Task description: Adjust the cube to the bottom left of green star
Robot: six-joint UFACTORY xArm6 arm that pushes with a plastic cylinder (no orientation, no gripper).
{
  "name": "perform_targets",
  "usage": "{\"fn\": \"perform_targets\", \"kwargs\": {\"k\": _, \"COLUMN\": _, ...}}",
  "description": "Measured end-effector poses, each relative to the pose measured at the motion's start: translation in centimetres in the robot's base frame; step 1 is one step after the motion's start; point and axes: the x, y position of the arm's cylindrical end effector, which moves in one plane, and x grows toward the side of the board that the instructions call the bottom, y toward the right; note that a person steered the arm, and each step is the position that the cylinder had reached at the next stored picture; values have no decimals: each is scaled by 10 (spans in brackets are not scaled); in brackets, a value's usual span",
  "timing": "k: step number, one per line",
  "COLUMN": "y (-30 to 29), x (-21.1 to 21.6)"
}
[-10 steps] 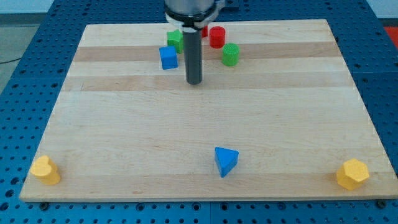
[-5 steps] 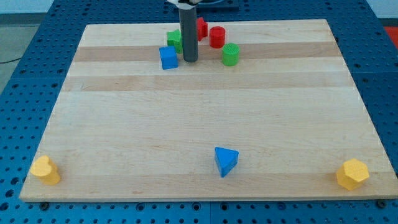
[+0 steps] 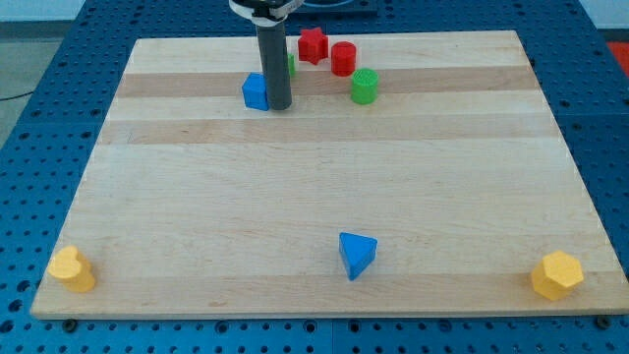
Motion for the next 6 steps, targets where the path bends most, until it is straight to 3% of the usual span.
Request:
{"fn": "perform_targets", "kwargs": {"k": 2, "y": 37, "x": -19}}
{"fn": "perform_targets", "kwargs": {"k": 4, "y": 37, "x": -27}}
{"fn": "perform_targets", "kwargs": {"k": 5, "y": 57, "x": 34}}
{"fn": "perform_targets", "kwargs": {"k": 6, "y": 11, "x": 87}}
